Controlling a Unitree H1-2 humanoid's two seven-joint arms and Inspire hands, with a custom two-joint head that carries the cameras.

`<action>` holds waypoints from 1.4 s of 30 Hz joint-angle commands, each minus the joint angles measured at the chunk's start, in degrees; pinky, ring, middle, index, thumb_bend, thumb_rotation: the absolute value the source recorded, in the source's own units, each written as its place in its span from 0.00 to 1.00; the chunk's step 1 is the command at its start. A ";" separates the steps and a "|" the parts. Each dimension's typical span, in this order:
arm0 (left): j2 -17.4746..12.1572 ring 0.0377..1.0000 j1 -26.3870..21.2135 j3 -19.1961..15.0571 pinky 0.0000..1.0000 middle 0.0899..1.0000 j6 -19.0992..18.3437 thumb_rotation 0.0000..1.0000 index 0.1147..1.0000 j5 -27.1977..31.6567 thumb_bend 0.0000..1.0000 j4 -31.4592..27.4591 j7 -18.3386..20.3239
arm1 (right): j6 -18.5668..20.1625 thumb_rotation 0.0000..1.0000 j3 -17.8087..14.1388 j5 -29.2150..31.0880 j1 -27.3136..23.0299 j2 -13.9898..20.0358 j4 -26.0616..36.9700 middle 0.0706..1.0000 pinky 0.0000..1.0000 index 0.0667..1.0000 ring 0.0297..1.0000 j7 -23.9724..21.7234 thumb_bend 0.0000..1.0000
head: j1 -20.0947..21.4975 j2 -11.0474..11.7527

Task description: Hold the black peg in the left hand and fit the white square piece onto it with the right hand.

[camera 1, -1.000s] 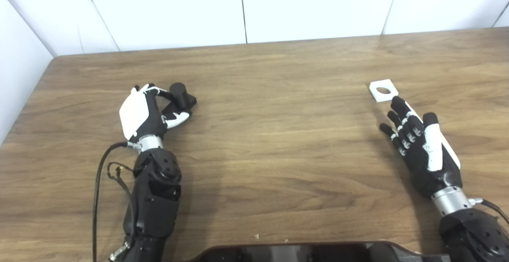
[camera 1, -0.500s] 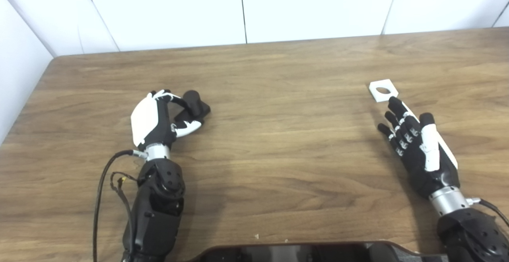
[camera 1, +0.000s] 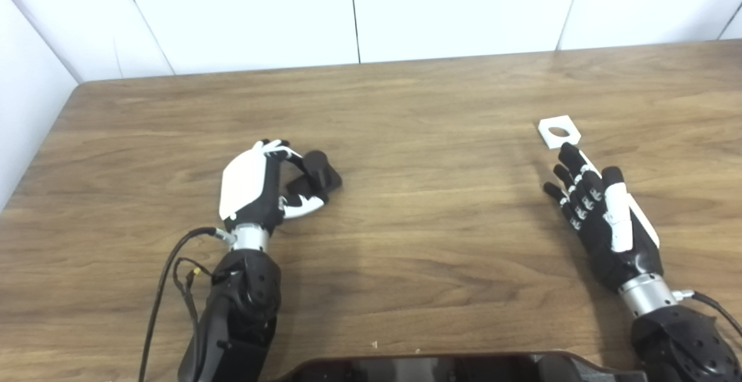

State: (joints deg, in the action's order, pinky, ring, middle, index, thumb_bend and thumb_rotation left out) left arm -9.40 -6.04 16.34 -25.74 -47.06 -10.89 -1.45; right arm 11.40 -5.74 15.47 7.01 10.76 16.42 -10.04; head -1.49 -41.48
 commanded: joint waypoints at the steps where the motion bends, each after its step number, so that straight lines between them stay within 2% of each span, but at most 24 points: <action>1: 0.06 0.94 0.33 1.63 0.79 0.85 1.32 0.06 0.43 -1.20 0.51 -2.21 1.31 | -0.52 1.00 0.11 0.32 -0.89 -0.33 2.78 1.00 0.95 0.96 1.00 0.23 0.67 | 0.18 -0.12; 12: 2.01 0.94 5.11 7.07 0.81 0.85 2.73 0.06 0.43 0.06 0.51 -8.28 6.78 | 0.09 1.00 -0.14 -0.16 -0.42 -0.36 4.03 1.00 0.97 0.96 1.00 1.49 0.68 | 1.56 -0.63; 15: 2.83 0.95 6.57 9.12 0.78 0.86 2.50 0.06 0.43 -0.94 0.51 -9.83 8.90 | 0.17 1.00 -0.25 0.02 -0.51 -0.53 4.19 1.00 0.97 0.96 1.00 1.65 0.68 | 1.74 -0.64; 17: 3.40 0.97 7.49 10.26 0.82 0.88 2.64 0.06 0.43 -0.50 0.51 -10.67 10.00 | 0.60 1.00 -0.31 0.30 -0.51 -0.73 4.54 1.00 0.96 0.96 1.00 1.88 0.68 | 2.01 -0.75; 24: 4.56 0.96 9.47 14.47 0.81 0.87 3.50 0.06 0.43 -3.35 0.51 -12.97 12.02 | 1.37 1.00 -0.34 0.83 -0.59 -0.98 5.14 1.00 0.96 0.96 1.00 2.27 0.68 | 2.42 -0.81; 33: 6.04 0.98 9.90 15.05 0.86 0.89 5.43 0.06 0.43 -3.23 0.51 -11.13 12.31 | 1.80 1.00 -0.68 1.29 -0.75 -0.96 5.54 1.00 0.96 0.96 1.00 2.58 0.68 | 3.21 -0.97; 35: 6.16 0.98 9.82 14.62 0.84 0.89 5.68 0.06 0.43 -2.93 0.51 -10.84 12.09 | 1.38 0.97 -1.00 1.26 -1.03 -0.78 5.27 1.00 0.95 0.95 1.00 2.63 0.67 | 3.22 -0.97; 36: 6.14 0.98 9.76 14.45 0.84 0.89 5.82 0.06 0.43 -2.88 0.51 -10.69 12.03 | 1.01 0.93 -1.17 0.67 -1.42 -0.71 5.14 0.99 0.94 0.94 1.00 2.95 0.66 | 3.27 -0.98; 38: 6.09 0.97 9.67 14.24 0.83 0.89 6.04 0.06 0.43 -3.02 0.51 -10.46 12.04 | -0.34 0.91 -0.87 -2.48 -2.21 0.03 4.88 0.98 0.92 0.93 1.00 3.50 0.64 | 3.26 -0.94; 40: 6.06 0.98 9.62 13.88 0.83 0.89 6.28 0.06 0.43 -3.11 0.51 -10.16 12.00 | -0.35 0.80 -1.23 -5.06 -3.88 0.30 4.91 0.94 0.89 0.89 0.97 4.99 0.64 | 3.28 -0.93; 42: 6.17 0.98 9.63 13.56 0.83 0.89 6.46 0.06 0.43 -3.10 0.51 -9.98 12.03 | 0.28 0.75 -1.44 -6.39 -5.08 0.80 5.23 0.92 0.89 0.88 0.96 5.50 0.64 | 3.40 -0.96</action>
State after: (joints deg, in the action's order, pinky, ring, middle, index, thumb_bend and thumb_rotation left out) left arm -3.60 3.83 29.98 -19.45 -50.76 -21.88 9.62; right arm 13.53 -6.71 10.25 4.90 10.74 19.66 -5.31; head 1.84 -42.36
